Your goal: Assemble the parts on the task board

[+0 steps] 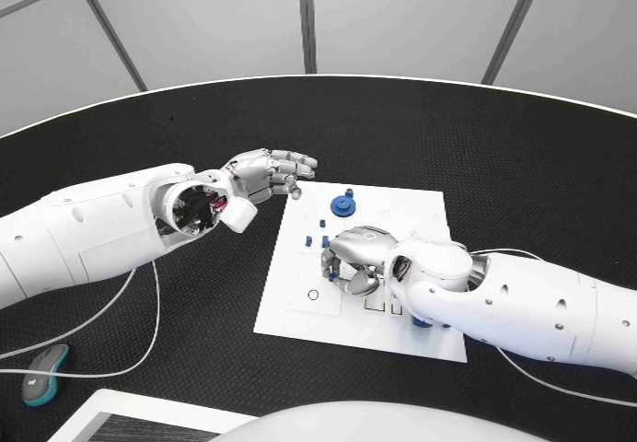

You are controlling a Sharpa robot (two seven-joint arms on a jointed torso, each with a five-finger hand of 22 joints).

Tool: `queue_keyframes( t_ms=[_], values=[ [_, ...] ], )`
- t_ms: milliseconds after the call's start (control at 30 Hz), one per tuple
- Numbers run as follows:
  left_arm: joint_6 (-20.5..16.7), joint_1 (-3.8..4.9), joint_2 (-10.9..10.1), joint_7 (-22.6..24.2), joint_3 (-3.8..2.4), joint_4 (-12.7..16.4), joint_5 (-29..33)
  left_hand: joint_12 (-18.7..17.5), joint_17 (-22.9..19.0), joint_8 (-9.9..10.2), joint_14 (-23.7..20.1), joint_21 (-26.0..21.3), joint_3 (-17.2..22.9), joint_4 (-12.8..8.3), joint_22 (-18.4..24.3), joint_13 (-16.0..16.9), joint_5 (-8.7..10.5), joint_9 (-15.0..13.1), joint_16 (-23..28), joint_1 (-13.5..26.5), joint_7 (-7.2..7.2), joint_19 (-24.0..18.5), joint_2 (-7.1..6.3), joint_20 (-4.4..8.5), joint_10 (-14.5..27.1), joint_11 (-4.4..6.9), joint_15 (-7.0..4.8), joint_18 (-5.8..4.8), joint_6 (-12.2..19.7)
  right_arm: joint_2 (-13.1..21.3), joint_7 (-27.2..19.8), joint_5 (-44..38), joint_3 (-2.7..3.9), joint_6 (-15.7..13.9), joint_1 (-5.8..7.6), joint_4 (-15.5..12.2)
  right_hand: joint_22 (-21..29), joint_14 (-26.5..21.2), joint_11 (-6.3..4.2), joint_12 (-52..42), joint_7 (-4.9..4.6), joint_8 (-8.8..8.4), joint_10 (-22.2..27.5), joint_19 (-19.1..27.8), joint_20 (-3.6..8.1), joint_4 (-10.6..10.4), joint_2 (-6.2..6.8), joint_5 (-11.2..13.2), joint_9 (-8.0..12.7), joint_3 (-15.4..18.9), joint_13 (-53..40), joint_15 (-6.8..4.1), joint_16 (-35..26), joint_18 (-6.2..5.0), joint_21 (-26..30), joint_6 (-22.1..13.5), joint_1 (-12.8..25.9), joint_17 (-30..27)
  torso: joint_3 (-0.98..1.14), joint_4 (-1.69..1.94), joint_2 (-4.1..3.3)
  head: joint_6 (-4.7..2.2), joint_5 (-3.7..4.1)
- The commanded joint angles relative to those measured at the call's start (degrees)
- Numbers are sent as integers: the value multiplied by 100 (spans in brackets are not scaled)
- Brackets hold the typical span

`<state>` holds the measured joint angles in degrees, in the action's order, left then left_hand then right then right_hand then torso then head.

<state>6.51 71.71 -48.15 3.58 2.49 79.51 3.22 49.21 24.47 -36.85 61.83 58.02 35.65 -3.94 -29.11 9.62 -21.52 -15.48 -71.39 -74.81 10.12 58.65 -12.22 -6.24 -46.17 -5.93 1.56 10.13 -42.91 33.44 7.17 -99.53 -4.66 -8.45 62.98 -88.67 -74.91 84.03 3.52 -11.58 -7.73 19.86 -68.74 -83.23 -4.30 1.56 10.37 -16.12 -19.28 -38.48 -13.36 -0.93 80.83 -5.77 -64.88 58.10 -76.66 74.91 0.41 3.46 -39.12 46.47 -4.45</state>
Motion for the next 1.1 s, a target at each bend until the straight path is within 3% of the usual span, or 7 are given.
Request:
queue_keyframes(
  t_ms=[33, 167, 233, 667, 967, 1100],
  values=[
    [6, 0, 9, -1, 0, -6, 0, -36, -5, 37, -49, -12, -35, 11, 6, -6, 17, -4, 24, -4, 15, -43, 68, -15, -6, -23, -1, 53, -13, -13, -4, 0, -5, 60, 0, 44, -300, 298, 100, 199, -89, -105, 276, 9, -47, -27, 22, 128, 27, 12, 103, 50, -23, 81, 130, -148, 125, 20, -1, -11, 5, -6, 9],
    [15, 0, 16, -3, 0, -13, 0, -36, -5, 37, -49, -12, -35, 11, 6, -6, 17, -4, 24, -4, 15, -43, 68, -15, -6, -23, -1, 53, -13, -12, -28, 0, -9, 51, 0, 68, -253, 295, 212, 383, -194, -269, 529, 54, -117, -44, 116, 168, 83, -26, 217, 140, -17, 65, 259, -394, 214, 6, 0, -17, 9, 1, 6],
    [22, 0, 18, -7, 0, -16, 0, -36, -5, 37, -49, -12, -35, 11, 6, -6, 17, -4, 24, -4, 15, -43, 68, -15, -6, -23, -1, 53, -13, -6, -44, 0, -11, 16, 0, 66, -245, 275, 256, 450, -220, -276, 663, 69, -153, -4, 135, -16, 80, -95, 288, 178, -40, 56, 294, -385, 186, -41, 4, -9, 9, -13, 20],
    [65, -1, 21, -31, 0, -40, 0, -40, -12, 42, -55, -23, -51, 16, 14, -10, 14, -4, 30, -7, 16, -47, 82, -18, -7, -24, 2, 53, -18, 177, -86, 0, -13, -330, 0, -97, -158, 226, 339, 543, -281, -379, 975, 131, -233, 32, 268, 52, 114, -73, 452, 247, -94, 10, 509, -534, 248, -161, 2, -7, 12, -77, 69],
    [94, -1, 29, -45, 0, -71, 0, -42, -15, 43, -57, -27, -55, 17, 17, -12, 14, -4, 32, -10, 15, -48, 89, -19, -7, -24, 2, 54, -20, 665, -17, 0, -4, -796, 4, -591, -161, 220, 333, 510, -264, -417, 995, 118, -243, 37, 272, -17, 127, -78, 490, 246, -104, 7, 497, -570, 239, -190, 5, -11, 17, -146, 143],
    [106, -2, 33, -50, 1, -91, 0, -42, -15, 43, -57, -27, -55, 17, 17, -12, 14, -4, 32, -10, 15, -48, 89, -19, -7, -24, 2, 54, -20, 1072, 113, 80, 67, -955, 69, -949, -167, 233, 272, 388, -187, -412, 856, 90, -222, -31, 313, 26, 121, -28, 511, 205, -85, 6, 468, -527, 315, -180, 2, -17, 20, -202, 247]
  ],
)
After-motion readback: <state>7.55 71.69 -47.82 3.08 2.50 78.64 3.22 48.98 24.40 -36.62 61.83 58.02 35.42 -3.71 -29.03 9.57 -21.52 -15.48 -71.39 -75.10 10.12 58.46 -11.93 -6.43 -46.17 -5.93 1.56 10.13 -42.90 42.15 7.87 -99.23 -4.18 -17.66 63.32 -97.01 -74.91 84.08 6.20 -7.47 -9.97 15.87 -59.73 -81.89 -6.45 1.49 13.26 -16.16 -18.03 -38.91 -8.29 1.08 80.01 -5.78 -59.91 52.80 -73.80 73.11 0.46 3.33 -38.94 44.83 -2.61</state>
